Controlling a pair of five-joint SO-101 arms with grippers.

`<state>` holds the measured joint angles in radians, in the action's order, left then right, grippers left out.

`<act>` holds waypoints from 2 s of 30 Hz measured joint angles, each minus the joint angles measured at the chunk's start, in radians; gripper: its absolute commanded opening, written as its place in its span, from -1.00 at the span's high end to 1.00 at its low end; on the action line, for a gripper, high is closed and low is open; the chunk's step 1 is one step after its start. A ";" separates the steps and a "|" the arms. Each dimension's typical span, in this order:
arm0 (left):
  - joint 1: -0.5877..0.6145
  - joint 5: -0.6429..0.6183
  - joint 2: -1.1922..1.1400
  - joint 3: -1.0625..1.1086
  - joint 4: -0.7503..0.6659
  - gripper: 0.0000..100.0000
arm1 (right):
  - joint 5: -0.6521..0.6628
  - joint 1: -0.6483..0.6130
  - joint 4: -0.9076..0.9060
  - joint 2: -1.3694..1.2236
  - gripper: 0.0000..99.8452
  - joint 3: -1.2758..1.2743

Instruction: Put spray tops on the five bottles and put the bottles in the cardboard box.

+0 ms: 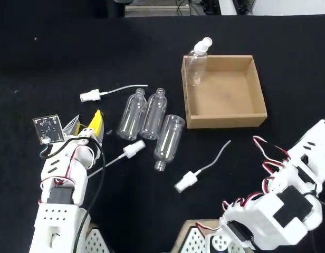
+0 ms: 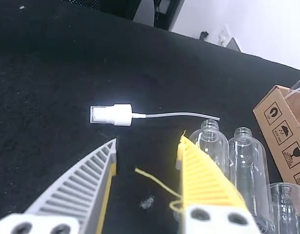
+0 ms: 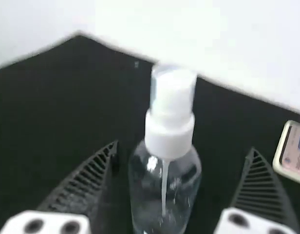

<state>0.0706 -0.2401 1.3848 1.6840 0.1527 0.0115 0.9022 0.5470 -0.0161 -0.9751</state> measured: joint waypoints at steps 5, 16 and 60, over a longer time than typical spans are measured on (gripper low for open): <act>0.000 0.000 0.000 0.000 0.000 0.61 | 0.064 -0.021 -0.040 0.002 0.33 0.003; 0.000 0.000 0.000 0.000 0.000 0.61 | 0.092 -0.032 -0.040 -0.046 0.33 0.092; 0.000 0.000 0.000 0.000 0.000 0.61 | 0.092 -0.012 -0.040 -0.143 0.38 0.135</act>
<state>0.0706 -0.2401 1.3848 1.6840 0.1527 0.1036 0.8899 0.5071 -0.1588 -0.8401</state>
